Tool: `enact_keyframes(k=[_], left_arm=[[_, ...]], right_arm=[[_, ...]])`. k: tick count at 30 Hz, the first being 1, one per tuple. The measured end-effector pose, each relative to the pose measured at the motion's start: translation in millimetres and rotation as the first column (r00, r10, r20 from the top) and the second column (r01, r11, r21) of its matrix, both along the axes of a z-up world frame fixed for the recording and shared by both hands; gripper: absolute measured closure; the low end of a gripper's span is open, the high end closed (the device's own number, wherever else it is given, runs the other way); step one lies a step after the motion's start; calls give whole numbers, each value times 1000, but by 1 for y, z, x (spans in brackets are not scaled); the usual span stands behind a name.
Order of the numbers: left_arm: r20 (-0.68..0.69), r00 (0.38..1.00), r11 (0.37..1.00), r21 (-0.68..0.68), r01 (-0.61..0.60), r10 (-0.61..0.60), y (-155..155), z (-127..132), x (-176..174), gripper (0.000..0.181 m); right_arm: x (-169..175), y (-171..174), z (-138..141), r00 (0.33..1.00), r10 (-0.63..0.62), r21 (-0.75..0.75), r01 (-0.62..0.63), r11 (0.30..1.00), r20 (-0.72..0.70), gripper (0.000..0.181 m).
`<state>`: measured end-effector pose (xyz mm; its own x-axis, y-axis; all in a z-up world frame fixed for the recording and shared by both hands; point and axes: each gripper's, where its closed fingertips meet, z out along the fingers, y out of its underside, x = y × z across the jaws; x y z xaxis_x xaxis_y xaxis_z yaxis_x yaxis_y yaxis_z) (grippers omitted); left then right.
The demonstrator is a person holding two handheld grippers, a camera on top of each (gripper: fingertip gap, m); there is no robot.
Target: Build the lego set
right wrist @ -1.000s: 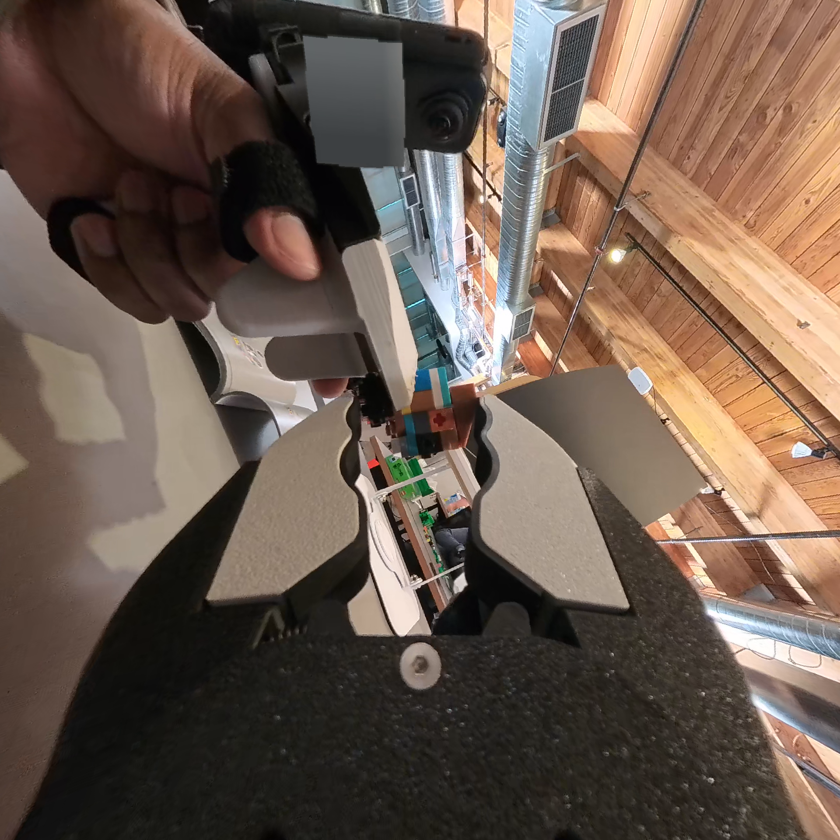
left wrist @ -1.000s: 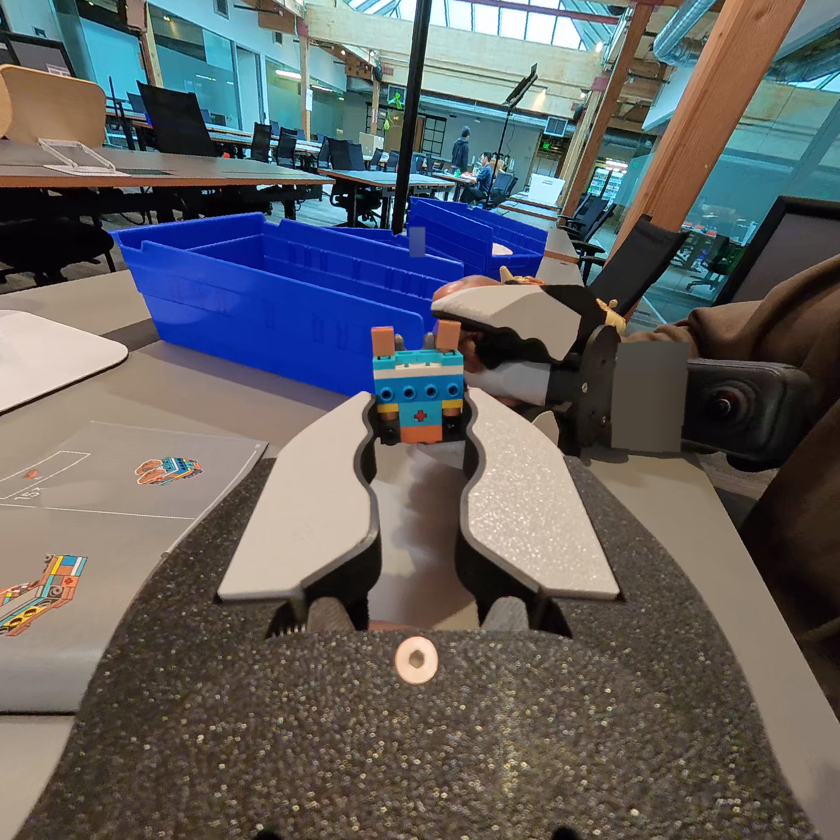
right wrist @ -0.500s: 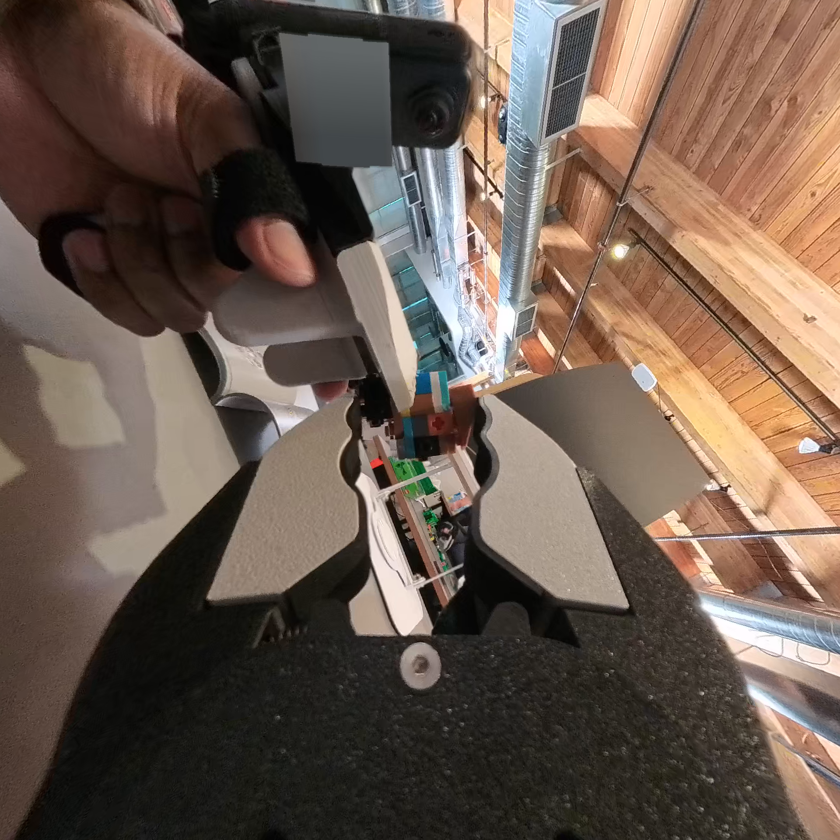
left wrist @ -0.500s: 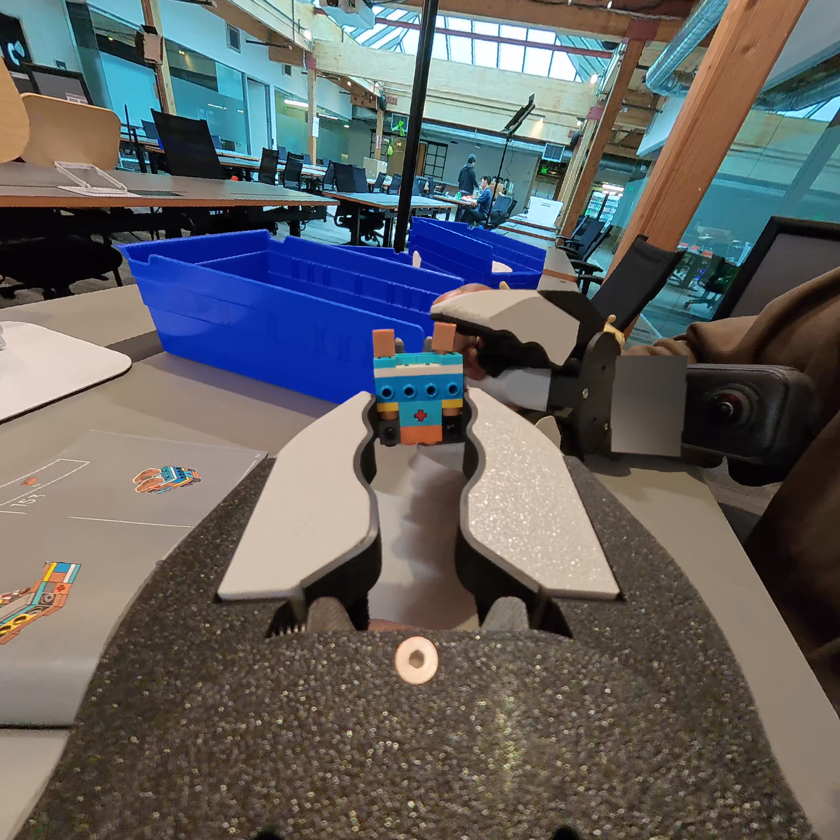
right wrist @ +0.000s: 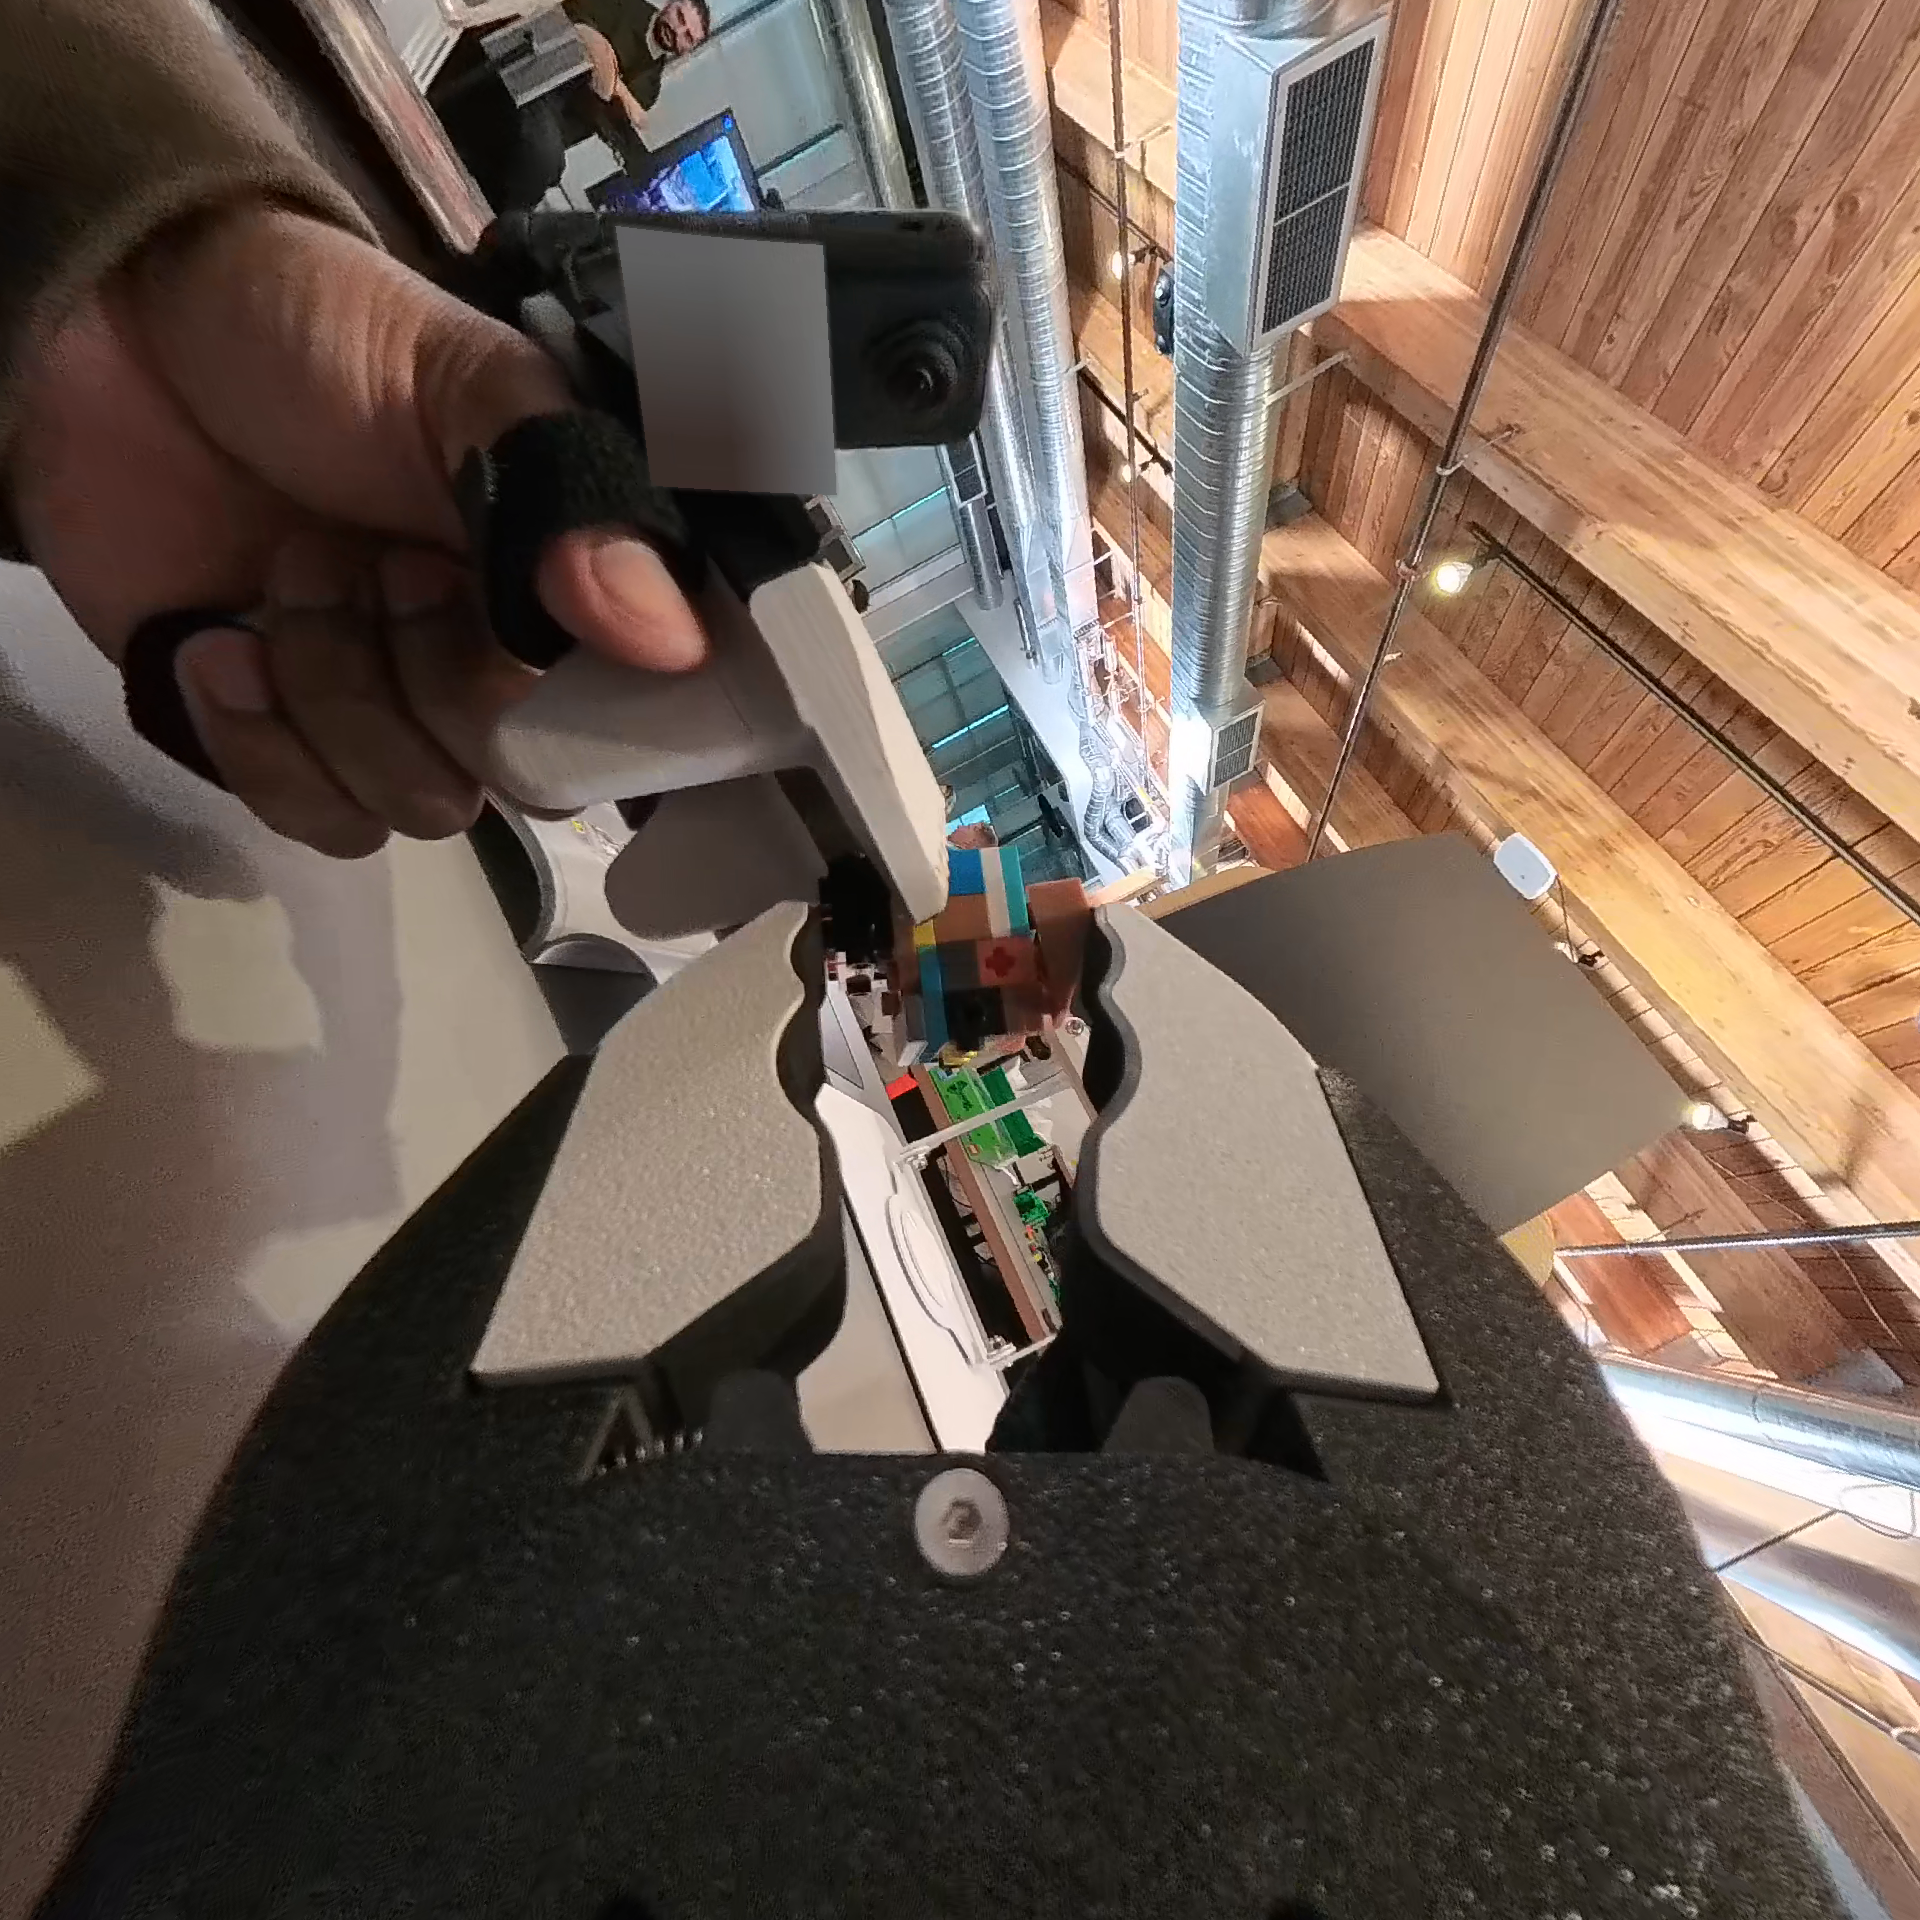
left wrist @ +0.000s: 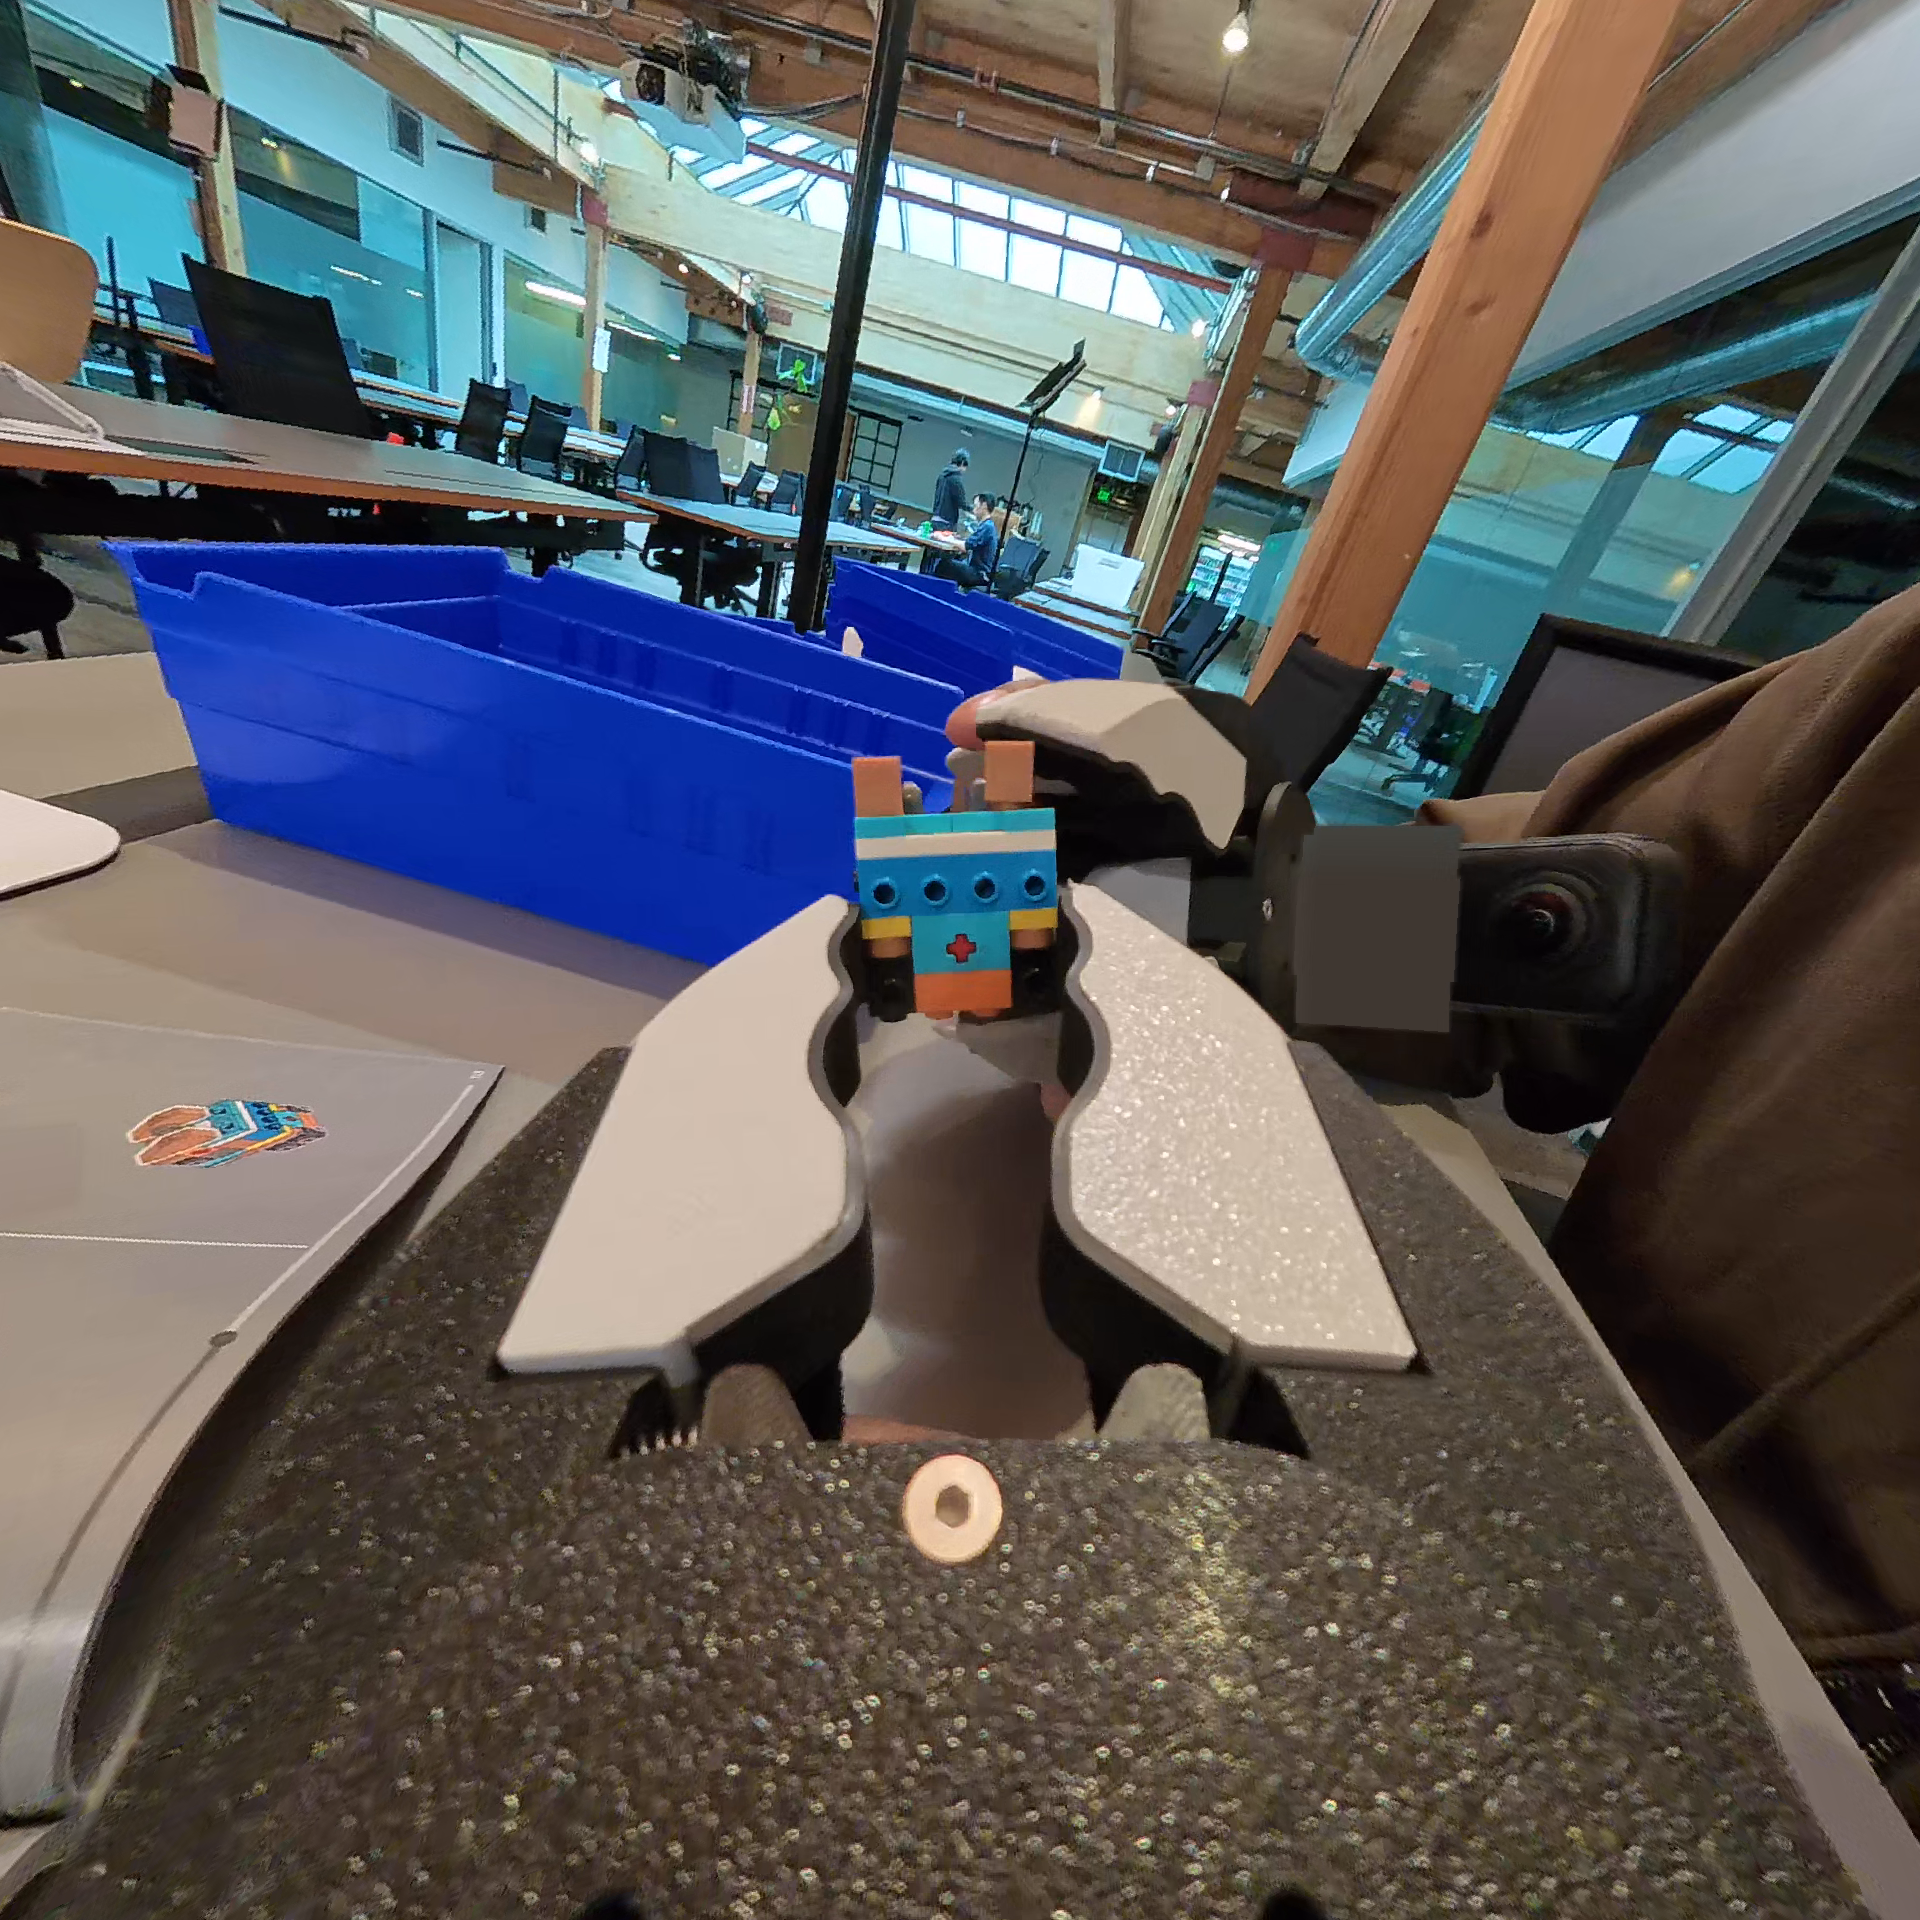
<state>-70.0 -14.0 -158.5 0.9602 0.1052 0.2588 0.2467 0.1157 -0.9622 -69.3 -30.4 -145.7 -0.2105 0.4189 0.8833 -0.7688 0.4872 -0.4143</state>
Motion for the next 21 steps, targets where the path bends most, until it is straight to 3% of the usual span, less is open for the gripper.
enact_keyframes(k=[12,21], left_arm=[[35,998,997,54,51,-53,0,2,4,146],[28,997,993,87,74,-77,-1,3,6,146]], right_arm=[[3,-2,1,1000,23,-7,-23,1000,19,134],[6,-2,2,999,4,12,-3,1000,-44,134]])
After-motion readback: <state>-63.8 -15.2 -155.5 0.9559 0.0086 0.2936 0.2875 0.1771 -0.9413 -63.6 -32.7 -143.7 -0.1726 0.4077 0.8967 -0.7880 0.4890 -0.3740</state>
